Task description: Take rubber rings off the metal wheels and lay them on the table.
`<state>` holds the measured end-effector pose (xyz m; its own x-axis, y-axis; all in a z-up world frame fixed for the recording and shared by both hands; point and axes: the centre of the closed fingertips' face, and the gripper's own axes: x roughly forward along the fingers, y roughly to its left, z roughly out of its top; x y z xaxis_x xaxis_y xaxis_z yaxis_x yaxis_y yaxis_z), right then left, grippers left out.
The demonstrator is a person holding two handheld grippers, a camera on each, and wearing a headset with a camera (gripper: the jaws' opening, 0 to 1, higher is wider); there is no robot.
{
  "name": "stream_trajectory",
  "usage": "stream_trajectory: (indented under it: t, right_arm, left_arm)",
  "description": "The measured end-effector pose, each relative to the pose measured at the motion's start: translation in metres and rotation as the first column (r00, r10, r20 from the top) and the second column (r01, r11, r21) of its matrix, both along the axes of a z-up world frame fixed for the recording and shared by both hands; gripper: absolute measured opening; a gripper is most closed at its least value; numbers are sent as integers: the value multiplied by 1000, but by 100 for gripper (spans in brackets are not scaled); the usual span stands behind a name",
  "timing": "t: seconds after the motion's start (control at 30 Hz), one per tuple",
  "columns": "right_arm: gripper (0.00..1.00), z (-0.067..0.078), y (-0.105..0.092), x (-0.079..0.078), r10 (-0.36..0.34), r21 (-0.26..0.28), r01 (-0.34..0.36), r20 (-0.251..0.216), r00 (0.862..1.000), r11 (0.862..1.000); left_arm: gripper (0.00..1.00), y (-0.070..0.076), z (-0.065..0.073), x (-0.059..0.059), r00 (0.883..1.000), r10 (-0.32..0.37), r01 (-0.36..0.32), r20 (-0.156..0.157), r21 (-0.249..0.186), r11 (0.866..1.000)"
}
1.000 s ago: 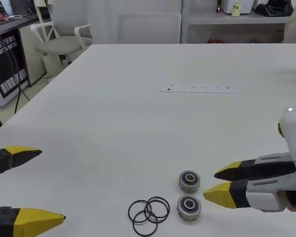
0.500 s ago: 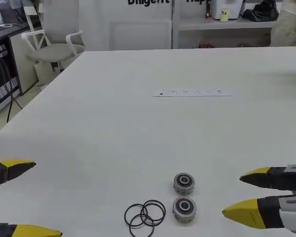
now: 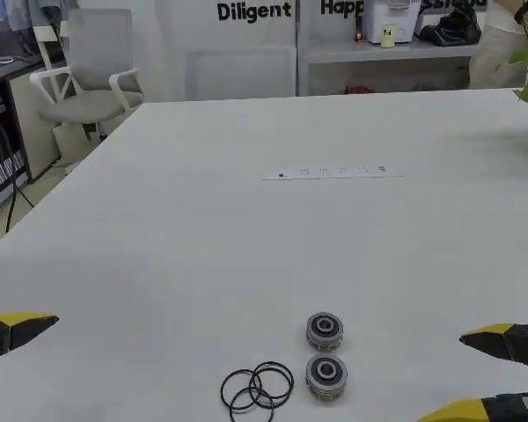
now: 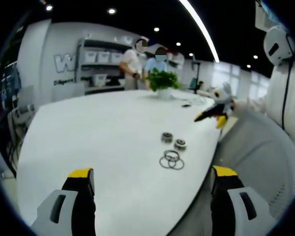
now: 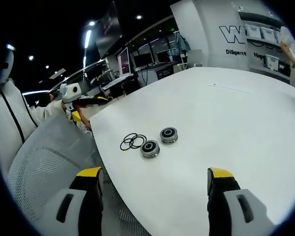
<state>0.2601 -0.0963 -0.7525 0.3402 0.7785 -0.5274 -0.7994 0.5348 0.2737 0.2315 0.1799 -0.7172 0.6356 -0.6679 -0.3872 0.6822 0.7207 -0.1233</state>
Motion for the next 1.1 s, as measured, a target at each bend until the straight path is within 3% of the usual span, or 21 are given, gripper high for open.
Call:
stream_trajectory:
  t: [0.47, 1.1]
  right_arm:
    - [100, -15, -12, -7, -44, -45, 44, 7, 999, 998]
    - [100, -19, -16, -8, -68, -56, 69, 17, 998, 996]
  left_arm:
    - [100, -9, -1, -5, 1000, -1, 1, -18, -6, 1000]
    - [100, -3, -4, -3, 1000, 2, -2, -14, -17, 1000]
